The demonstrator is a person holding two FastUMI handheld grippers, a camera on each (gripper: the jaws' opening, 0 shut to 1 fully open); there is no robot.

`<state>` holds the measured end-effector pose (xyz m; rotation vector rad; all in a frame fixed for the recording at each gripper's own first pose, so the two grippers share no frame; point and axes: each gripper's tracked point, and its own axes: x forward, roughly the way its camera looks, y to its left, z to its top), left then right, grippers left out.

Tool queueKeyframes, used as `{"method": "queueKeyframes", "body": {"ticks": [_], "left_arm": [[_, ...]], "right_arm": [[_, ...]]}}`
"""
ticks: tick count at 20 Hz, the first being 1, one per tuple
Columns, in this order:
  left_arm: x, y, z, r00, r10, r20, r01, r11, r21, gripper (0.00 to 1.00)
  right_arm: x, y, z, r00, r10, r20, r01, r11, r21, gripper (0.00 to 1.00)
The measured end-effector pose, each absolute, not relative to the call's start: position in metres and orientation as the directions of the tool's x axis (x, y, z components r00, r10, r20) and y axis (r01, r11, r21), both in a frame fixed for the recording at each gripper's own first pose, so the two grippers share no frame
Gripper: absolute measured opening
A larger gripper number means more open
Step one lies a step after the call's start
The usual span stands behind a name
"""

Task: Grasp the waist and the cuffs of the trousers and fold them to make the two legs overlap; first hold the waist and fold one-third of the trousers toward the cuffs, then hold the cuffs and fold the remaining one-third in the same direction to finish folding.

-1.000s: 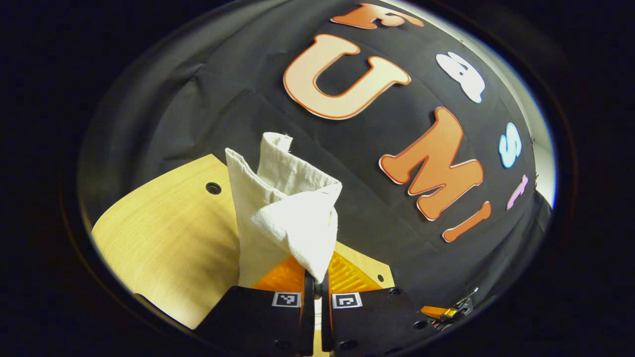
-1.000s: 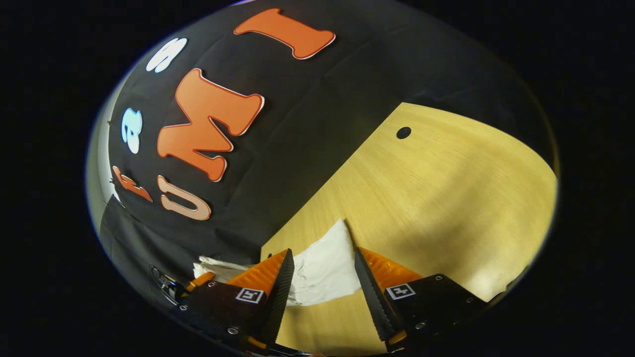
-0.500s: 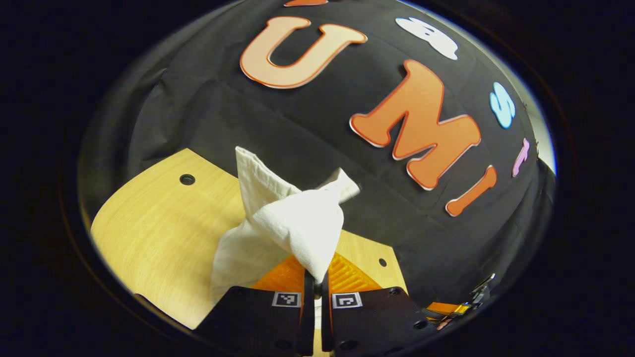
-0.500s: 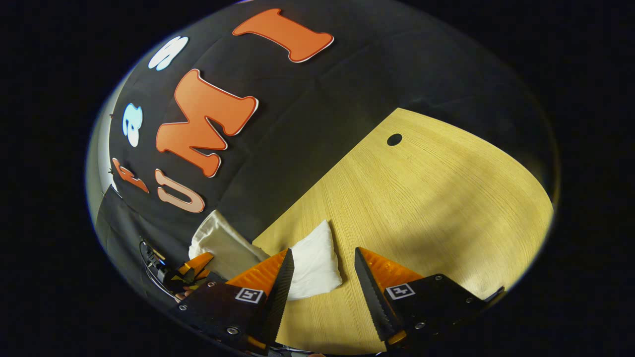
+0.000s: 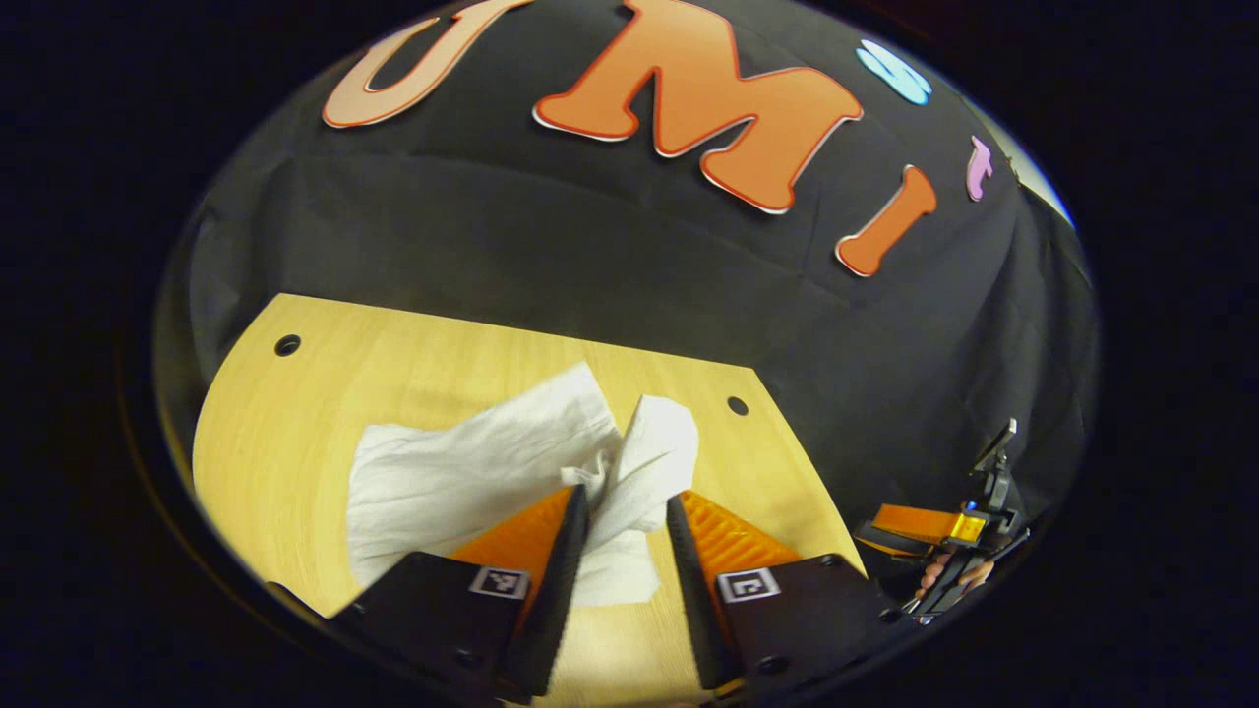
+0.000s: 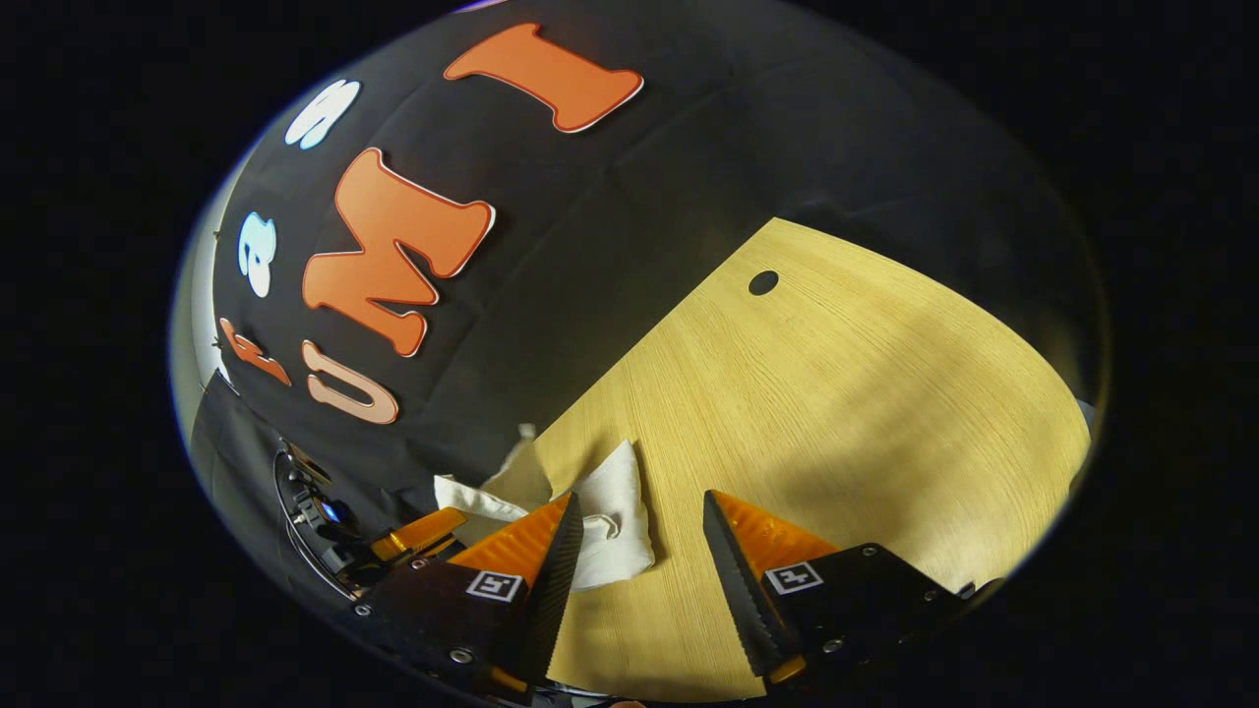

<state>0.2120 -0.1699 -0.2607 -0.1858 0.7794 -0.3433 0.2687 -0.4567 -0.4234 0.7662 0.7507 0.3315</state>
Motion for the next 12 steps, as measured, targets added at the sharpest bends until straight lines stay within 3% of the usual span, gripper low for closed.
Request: {"method": "queueKeyframes", "body": {"ticks": [1,2,3,4,5,8,9,12], "left_arm": [[0.208,-0.173,-0.260,0.660,-0.378,-0.650,0.252,0.926,-0.283,0.75],[0.204,-0.176,-0.255,0.661,-0.382,-0.646,0.270,0.924,-0.270,0.65],[0.201,-0.173,-0.250,0.668,-0.376,-0.642,0.282,0.927,-0.249,0.77],[0.199,-0.171,-0.244,0.676,-0.370,-0.637,0.293,0.928,-0.229,0.72],[0.198,-0.167,-0.240,0.693,-0.353,-0.629,0.296,0.934,-0.199,0.84],[0.194,-0.148,-0.219,0.751,-0.291,-0.592,0.290,0.952,-0.100,0.90],[0.195,-0.143,-0.209,0.770,-0.267,-0.579,0.282,0.957,-0.067,0.97],[0.198,-0.131,-0.182,0.834,-0.197,-0.516,0.244,0.970,0.024,0.98]], "right_arm": [[0.269,-0.455,-0.424,0.695,0.526,-0.491,-0.010,0.689,0.725,0.75],[0.270,-0.452,-0.424,0.692,0.533,-0.487,-0.019,0.688,0.726,0.75],[0.270,-0.448,-0.423,0.688,0.537,-0.489,-0.023,0.689,0.725,0.75],[0.271,-0.446,-0.421,0.687,0.541,-0.485,-0.031,0.689,0.724,0.75],[0.273,-0.444,-0.418,0.692,0.540,-0.478,-0.042,0.692,0.721,0.75],[0.279,-0.436,-0.407,0.713,0.526,-0.464,-0.090,0.725,0.683,0.75],[0.278,-0.431,-0.402,0.712,0.528,-0.463,-0.114,0.738,0.665,0.75],[0.275,-0.417,-0.385,0.721,0.527,-0.450,-0.202,0.782,0.590,0.86]]}}
